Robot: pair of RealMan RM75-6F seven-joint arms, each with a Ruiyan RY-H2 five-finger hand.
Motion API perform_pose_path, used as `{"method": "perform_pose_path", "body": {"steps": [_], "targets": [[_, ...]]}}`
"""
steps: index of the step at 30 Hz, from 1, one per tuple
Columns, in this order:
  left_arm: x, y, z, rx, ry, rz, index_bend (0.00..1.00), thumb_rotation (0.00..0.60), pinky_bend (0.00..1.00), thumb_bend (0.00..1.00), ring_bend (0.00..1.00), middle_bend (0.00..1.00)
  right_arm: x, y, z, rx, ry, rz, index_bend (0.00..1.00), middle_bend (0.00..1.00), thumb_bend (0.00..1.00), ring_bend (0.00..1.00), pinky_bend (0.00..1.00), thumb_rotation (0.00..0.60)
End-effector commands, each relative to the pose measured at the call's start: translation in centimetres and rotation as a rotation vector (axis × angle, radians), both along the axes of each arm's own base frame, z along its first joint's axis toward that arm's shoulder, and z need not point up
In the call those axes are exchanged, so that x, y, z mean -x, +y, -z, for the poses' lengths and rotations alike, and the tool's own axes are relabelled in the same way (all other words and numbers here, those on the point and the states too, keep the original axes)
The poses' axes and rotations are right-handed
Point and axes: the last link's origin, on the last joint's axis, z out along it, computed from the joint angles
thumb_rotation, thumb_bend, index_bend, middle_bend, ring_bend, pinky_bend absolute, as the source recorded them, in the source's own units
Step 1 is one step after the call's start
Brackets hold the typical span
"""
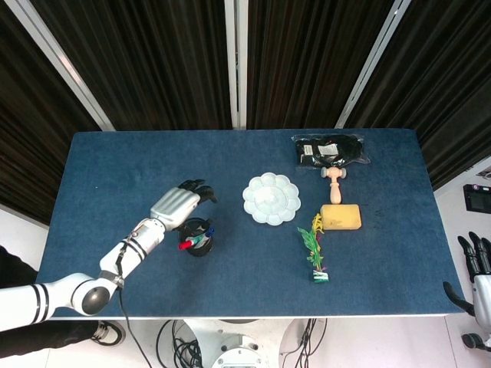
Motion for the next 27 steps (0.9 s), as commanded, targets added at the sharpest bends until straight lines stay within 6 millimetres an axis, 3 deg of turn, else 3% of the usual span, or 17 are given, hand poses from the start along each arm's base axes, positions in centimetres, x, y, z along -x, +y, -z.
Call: {"method": "perform_pose_path", "body": {"steps": [1,27], "targets": [[0.4,0.1,0.5,0.009,0.009,-0.012,0.29,0.600,0.10,0.21,0.00,0.14,0.1,0.0,0.0,0.000,0.000,0.003,0.00,0.00,0.18,0.00,0.00,0.600],[0.1,0.3,2.2,0.033,0.035,-0.013,0.44,0.600,0.10,0.30,0.00,0.17,0.5,-0.1,-0.3,0.006,-0.003,0.014,0.00,0.00,0.19,0.00,0.00,0.600]]}}
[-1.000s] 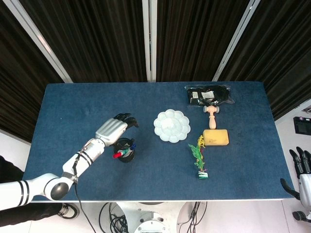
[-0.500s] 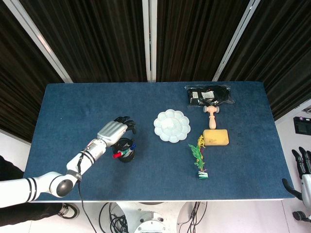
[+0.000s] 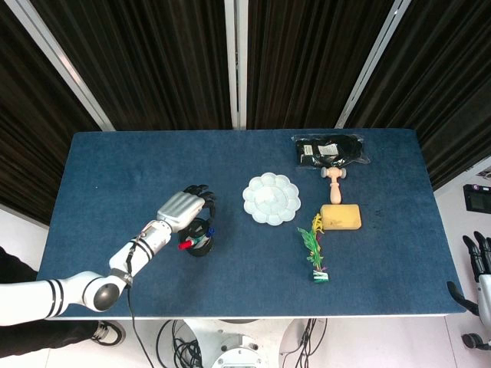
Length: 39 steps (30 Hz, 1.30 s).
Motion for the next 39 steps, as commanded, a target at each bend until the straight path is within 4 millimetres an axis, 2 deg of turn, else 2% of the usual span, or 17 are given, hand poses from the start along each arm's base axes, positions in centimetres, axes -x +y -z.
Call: {"method": "perform_pose_path", "body": {"steps": [1,22,39], "targets": [[-0.04,-0.03,0.08,0.002,0.000,-0.001,0.44,0.600,0.10,0.31,0.00,0.17,0.01,0.00,0.02,-0.001,0.000,0.000,0.00,0.00,0.19,0.00,0.00,0.600],[-0.02,0.10,0.27,0.016,-0.014,-0.016,0.48,0.600,0.10,0.34,0.00,0.18,0.08,-0.02,-0.04,0.001,0.000,0.003,0.00,0.00,0.19,0.00,0.00,0.600],[-0.17,0.21,-0.02,0.010,-0.032,-0.029,0.56,0.600,0.10,0.36,0.01,0.19,0.06,-0.06,-0.13,0.003,0.000,0.003,0.00,0.00,0.19,0.00,0.00,0.600]]}}
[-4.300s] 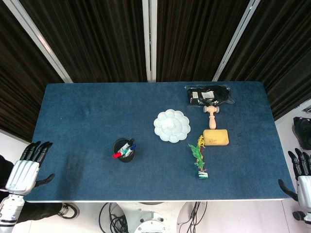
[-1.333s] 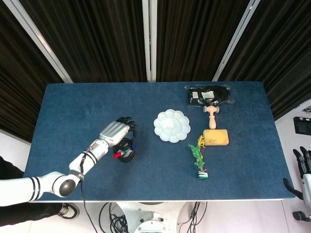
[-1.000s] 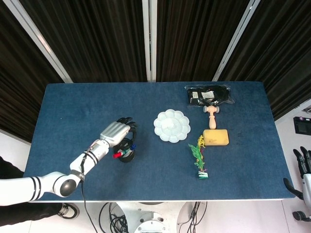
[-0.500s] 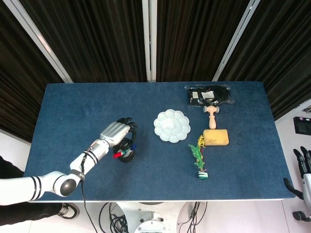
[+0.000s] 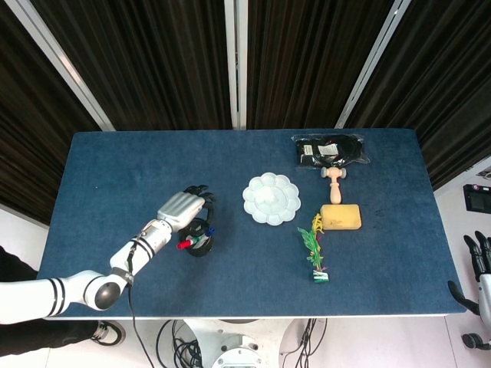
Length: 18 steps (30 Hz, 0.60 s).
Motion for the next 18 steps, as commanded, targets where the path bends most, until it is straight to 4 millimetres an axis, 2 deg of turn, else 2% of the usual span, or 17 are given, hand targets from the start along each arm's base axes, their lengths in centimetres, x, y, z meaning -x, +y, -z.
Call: {"method": "perform_pose_path", "body": {"steps": [1,9,15,18], "targets": [[-0.2,0.0,-0.2,-0.009,-0.021,-0.005,0.57,0.600,0.10,0.36,0.01,0.20,0.0,0.0,0.0,0.001,0.000,-0.001,0.00,0.00,0.19,0.00,0.00,0.600],[-1.3,-0.5,-2.2,-0.023,-0.078,0.002,0.60,0.600,0.11,0.36,0.02,0.22,-0.3,-0.1,-0.1,0.003,0.002,-0.008,0.00,0.00,0.19,0.00,0.00,0.600],[-2.5,-1.6,-5.5,-0.066,-0.123,0.033,0.61,0.600,0.11,0.37,0.03,0.23,-0.7,-0.1,-0.4,0.014,0.002,-0.021,0.00,0.00,0.19,0.00,0.00,0.600],[-3.5,-2.7,-7.9,-0.109,-0.159,0.070,0.61,0.600,0.11,0.36,0.03,0.23,-0.9,-0.1,-0.3,0.014,0.002,-0.026,0.00,0.00,0.19,0.00,0.00,0.600]]}}
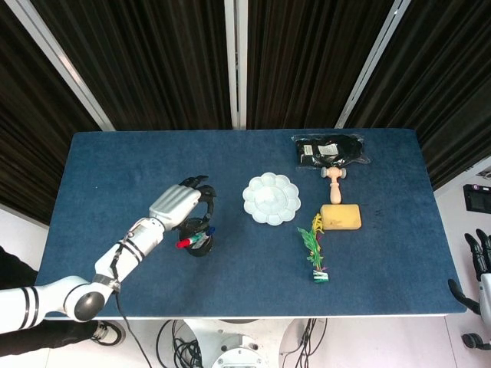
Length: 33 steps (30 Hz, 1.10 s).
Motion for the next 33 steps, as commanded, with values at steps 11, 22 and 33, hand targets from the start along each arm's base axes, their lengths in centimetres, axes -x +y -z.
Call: {"method": "perform_pose_path", "body": {"steps": [11,22,33], "targets": [[0.2,-1.1,-8.6,-0.197,-0.081,-0.008,0.62,0.600,0.12,0.37,0.05,0.26,-0.9,-0.1,0.6,-0.010,0.012,-0.019,0.00,0.00,0.19,0.00,0.00,0.600],[7.8,2.7,-6.3,-0.173,0.066,-0.182,0.62,0.600,0.11,0.37,0.05,0.27,-0.9,-0.2,1.0,-0.023,0.027,-0.011,0.00,0.00,0.19,0.00,0.00,0.600],[10.4,4.0,-1.9,-0.161,0.211,-0.153,0.53,0.600,0.10,0.35,0.05,0.26,-0.6,-0.2,0.7,-0.012,0.021,0.003,0.00,0.00,0.19,0.00,0.00,0.600]]}}
